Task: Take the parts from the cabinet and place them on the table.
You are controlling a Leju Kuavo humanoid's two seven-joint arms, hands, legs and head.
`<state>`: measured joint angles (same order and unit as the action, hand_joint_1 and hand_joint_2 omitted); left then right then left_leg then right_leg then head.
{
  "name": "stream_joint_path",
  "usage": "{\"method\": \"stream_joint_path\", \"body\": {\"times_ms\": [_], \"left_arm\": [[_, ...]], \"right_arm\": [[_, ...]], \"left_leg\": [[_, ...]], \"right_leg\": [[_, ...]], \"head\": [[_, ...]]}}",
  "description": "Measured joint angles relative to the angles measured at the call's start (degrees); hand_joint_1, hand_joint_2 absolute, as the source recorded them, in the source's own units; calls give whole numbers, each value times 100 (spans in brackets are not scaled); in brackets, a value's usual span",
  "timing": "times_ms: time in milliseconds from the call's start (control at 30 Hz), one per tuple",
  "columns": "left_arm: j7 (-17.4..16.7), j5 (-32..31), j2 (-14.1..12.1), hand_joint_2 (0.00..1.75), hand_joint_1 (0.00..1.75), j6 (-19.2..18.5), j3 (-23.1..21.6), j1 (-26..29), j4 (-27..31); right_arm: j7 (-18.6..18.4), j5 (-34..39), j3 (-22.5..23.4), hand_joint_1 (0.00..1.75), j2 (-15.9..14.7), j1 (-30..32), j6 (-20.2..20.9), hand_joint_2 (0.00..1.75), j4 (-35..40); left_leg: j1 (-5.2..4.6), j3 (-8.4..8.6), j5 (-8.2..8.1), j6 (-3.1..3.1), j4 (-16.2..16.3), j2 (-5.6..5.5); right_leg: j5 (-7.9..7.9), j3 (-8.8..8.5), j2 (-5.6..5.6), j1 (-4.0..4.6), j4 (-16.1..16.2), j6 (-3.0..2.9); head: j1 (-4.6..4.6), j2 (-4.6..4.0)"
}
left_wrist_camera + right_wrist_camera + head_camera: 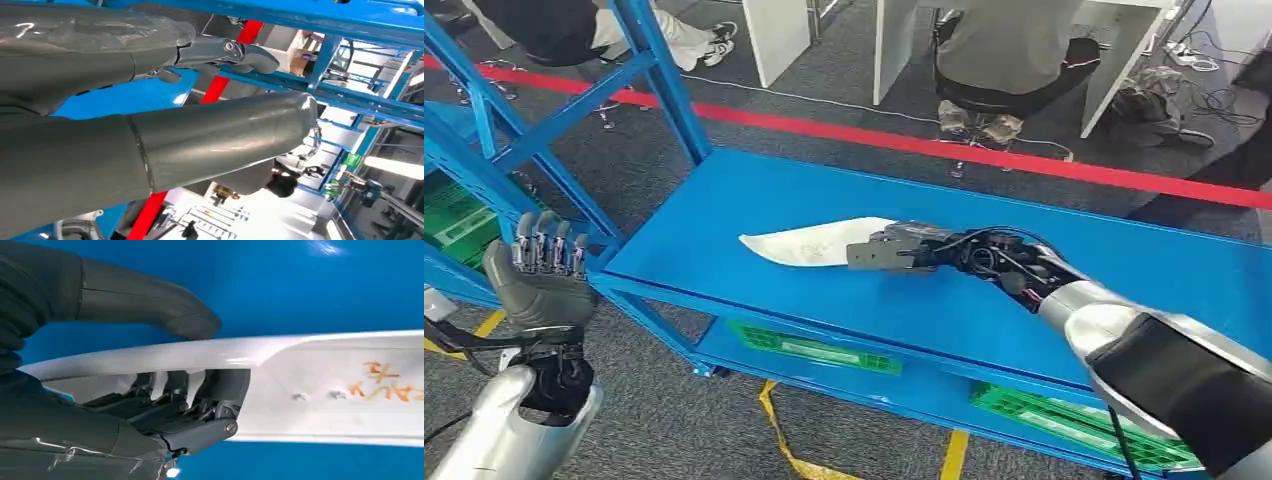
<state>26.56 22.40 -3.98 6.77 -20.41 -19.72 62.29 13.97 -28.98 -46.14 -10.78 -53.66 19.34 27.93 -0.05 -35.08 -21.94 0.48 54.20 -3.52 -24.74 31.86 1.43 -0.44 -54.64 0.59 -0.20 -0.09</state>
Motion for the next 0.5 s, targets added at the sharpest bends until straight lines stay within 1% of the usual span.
{"method": "stream_joint_path", "body": {"times_ms": [333,500], "left_arm": [[-15,0,-2,0,0,11,0,-2,0],[-15,2,-2,0,0,7,0,-16,0]], "right_arm": [[-13,110,201,175,20,-69,53,175,-87],[2,321,264,175,20,-68,65,175,-109]], "left_leg": [[0,5,0,0,5,0],[0,5,0,0,7,1]], "right_leg": [[1,-7,0,0,0,0],[1,-7,2,0,0,1]], "head": [[0,0],[5,0]]}}
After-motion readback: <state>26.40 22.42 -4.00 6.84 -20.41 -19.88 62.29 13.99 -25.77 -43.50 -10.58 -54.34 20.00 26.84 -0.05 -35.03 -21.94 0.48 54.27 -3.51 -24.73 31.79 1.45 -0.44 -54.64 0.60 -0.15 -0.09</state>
